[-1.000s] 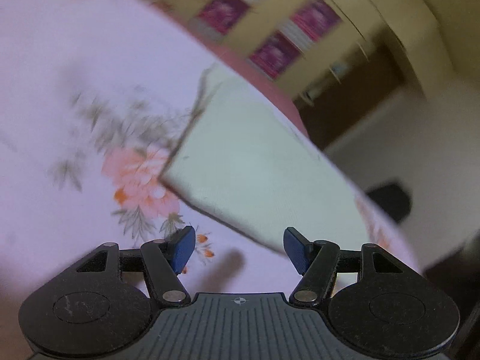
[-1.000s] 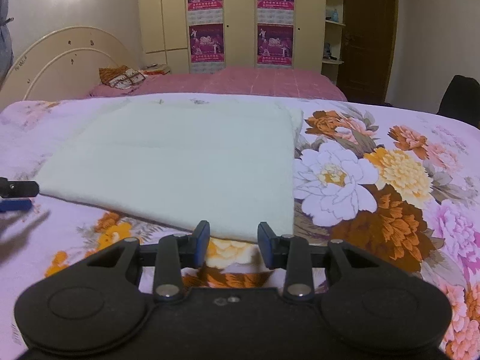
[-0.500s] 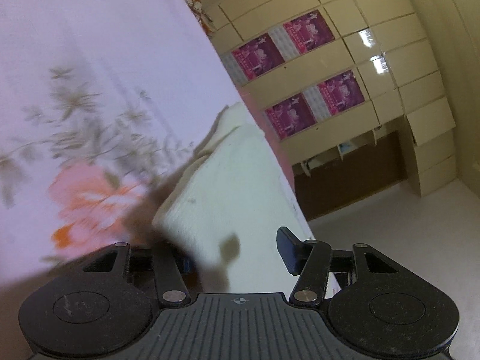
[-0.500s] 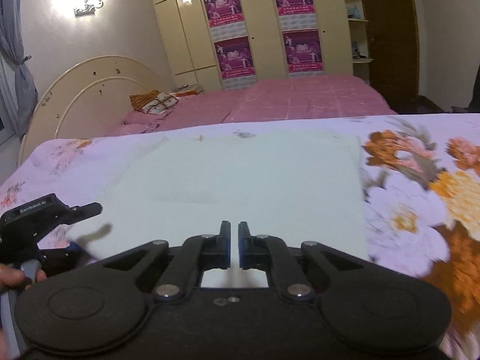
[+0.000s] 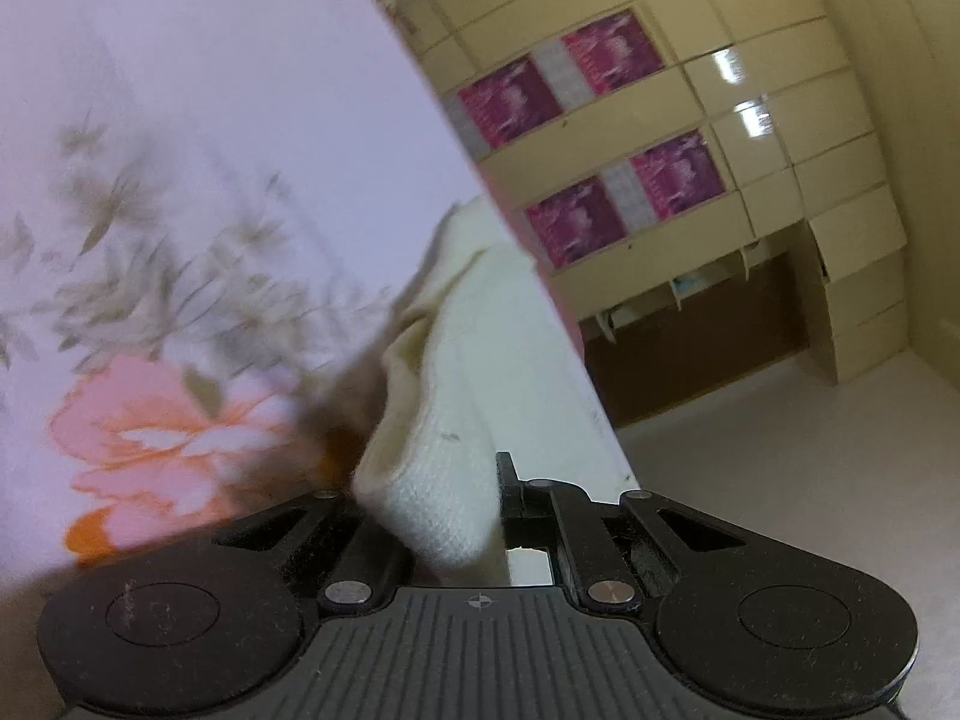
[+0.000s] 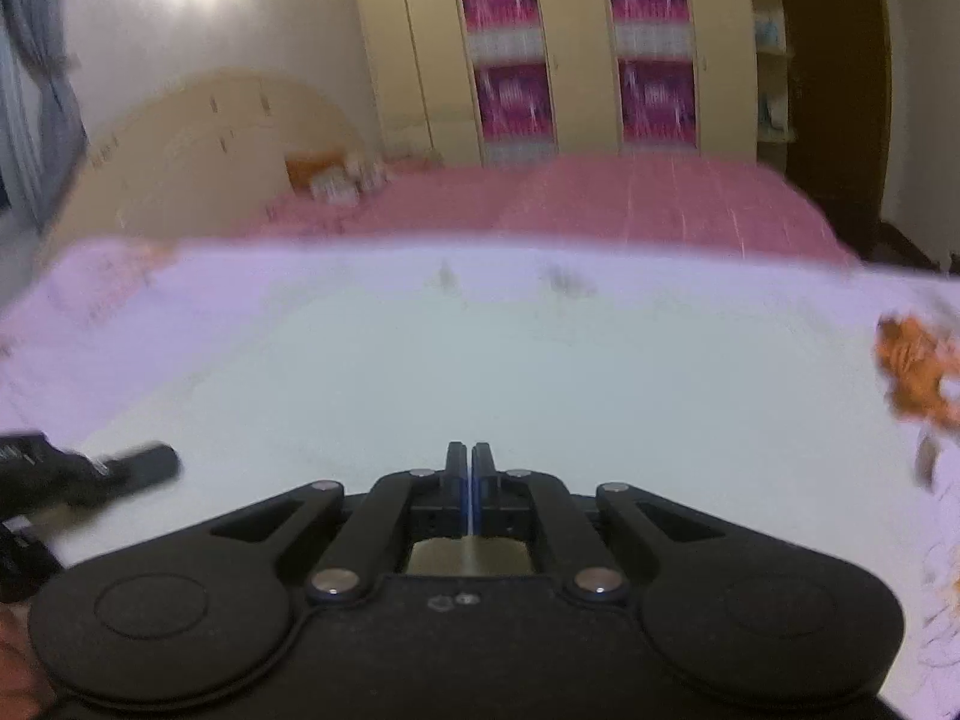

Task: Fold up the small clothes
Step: 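Fold the held edge over the sweater with the left tool and open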

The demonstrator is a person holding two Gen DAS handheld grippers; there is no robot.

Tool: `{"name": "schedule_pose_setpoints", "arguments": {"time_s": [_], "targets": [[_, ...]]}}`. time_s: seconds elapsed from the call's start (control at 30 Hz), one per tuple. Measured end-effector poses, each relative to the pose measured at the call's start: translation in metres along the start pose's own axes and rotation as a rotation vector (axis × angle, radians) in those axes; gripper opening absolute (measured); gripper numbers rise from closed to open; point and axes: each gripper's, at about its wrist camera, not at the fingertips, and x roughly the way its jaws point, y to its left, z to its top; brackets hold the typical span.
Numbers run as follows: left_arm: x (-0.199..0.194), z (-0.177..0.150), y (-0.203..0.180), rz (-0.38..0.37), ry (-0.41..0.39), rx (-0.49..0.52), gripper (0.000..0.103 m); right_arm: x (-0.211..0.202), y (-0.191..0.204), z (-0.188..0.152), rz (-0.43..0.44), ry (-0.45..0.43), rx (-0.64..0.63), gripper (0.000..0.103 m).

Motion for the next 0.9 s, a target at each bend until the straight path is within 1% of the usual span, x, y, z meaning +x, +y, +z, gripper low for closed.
{"name": "schedule_pose_setpoints", "arguments": {"time_s": [0.03,0.1,0.23,0.3,0.33,0.37,0.4,0.47,0.53,0.6,0.67,0.73,0.8,0.83,0.9], "targets": [[0.000,0.002,0.002,-0.009,0.007,-0.005,0.007,0.000,-0.001,-0.005,0.004,-0.024,-0.002,0.001],[0.005,0.005,-0.001,-0.001,0.018,0.004,0.007,-0.003,0.000,-0.009,0.003,-0.030,-0.016,0.001],[0.024,0.014,-0.014,0.053,0.032,0.010,0.007,-0.007,-0.002,-0.012,0.009,-0.036,-0.004,0.000],[0.025,0.018,-0.023,0.080,0.029,0.053,0.007,-0.009,-0.005,-0.011,0.017,-0.033,0.014,0.000],[0.019,0.016,-0.030,0.089,0.012,0.116,0.007,-0.010,-0.008,-0.011,0.022,-0.032,0.024,0.000],[0.017,0.016,-0.047,0.066,-0.001,0.202,0.007,-0.009,-0.009,-0.009,0.027,-0.031,0.033,0.000],[0.012,0.013,-0.057,0.048,-0.001,0.263,0.007,-0.010,-0.010,-0.010,0.031,-0.030,0.041,0.000],[0.016,0.011,-0.093,0.012,0.033,0.394,0.007,-0.008,-0.011,-0.005,0.038,-0.028,0.054,0.000],[0.024,0.007,-0.124,0.000,0.065,0.504,0.007,-0.009,-0.015,-0.004,0.049,-0.025,0.079,0.000],[0.035,-0.002,-0.154,-0.011,0.107,0.606,0.007,-0.014,-0.023,-0.001,0.054,-0.031,0.137,0.000],[0.045,-0.013,-0.177,-0.021,0.148,0.681,0.007,-0.040,-0.044,0.001,0.029,-0.125,0.262,0.005],[0.058,-0.027,-0.196,-0.027,0.190,0.750,0.007,-0.064,-0.069,0.001,0.026,-0.181,0.369,0.005],[0.072,-0.044,-0.209,-0.026,0.231,0.806,0.007,-0.084,-0.093,-0.001,0.025,-0.205,0.420,0.008],[0.078,-0.050,-0.216,-0.027,0.257,0.823,0.007,-0.091,-0.103,-0.002,0.032,-0.200,0.433,0.009],[0.092,-0.067,-0.226,-0.025,0.325,0.862,0.007,-0.104,-0.125,-0.006,0.044,-0.186,0.473,0.018]]}}
